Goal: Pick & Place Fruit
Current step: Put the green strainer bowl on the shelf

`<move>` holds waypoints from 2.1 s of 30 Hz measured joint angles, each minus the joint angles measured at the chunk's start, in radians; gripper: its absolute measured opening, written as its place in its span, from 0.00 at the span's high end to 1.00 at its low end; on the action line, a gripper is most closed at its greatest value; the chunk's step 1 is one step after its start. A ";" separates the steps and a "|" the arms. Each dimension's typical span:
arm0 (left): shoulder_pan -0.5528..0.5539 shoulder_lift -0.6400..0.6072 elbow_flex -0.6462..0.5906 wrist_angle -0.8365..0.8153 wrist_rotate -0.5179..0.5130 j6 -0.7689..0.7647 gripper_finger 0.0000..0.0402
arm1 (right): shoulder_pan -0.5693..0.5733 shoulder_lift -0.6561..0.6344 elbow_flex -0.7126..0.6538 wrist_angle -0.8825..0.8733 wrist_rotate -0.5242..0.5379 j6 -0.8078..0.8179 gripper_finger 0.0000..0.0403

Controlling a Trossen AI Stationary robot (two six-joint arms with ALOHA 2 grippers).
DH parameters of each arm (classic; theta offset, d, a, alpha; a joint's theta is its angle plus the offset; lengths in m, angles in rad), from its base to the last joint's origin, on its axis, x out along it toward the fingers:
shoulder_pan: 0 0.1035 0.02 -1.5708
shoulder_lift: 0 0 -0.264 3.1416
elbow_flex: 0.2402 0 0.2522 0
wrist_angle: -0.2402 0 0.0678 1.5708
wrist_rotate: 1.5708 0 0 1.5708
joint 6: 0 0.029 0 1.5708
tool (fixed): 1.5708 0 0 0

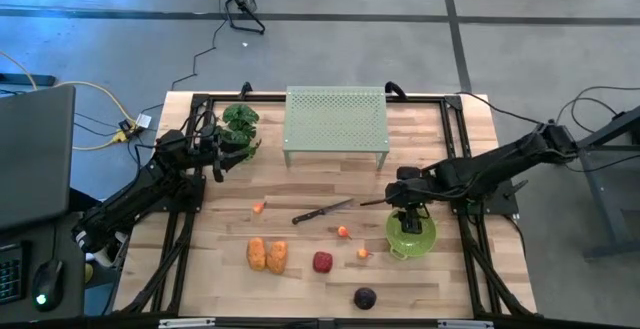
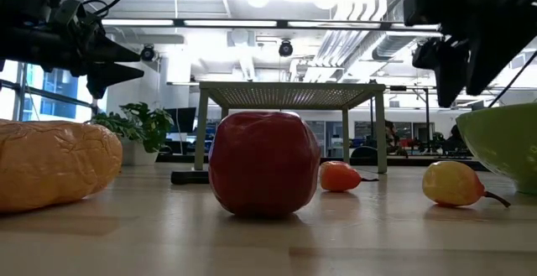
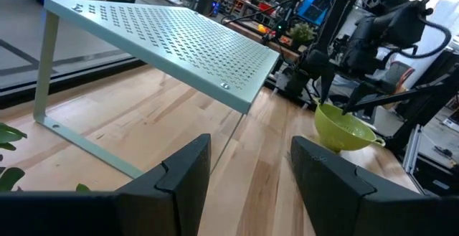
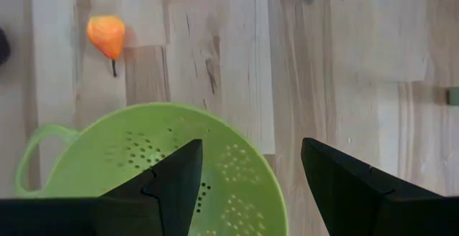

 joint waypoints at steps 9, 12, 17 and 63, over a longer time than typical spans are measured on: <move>0.000 0.000 0.000 -0.001 0.000 0.000 0.53 | 0.000 0.092 0.000 0.000 -0.020 0.000 0.43; 0.000 0.000 0.000 -0.001 0.000 0.000 0.53 | 0.000 0.120 0.000 0.000 -0.021 -0.001 0.43; 0.000 0.000 0.000 -0.002 0.000 0.000 0.53 | -0.001 0.156 0.000 0.000 -0.021 -0.008 0.43; 0.000 0.000 0.000 -0.003 0.001 0.000 0.53 | -0.078 0.168 0.000 -0.065 -0.159 0.099 0.99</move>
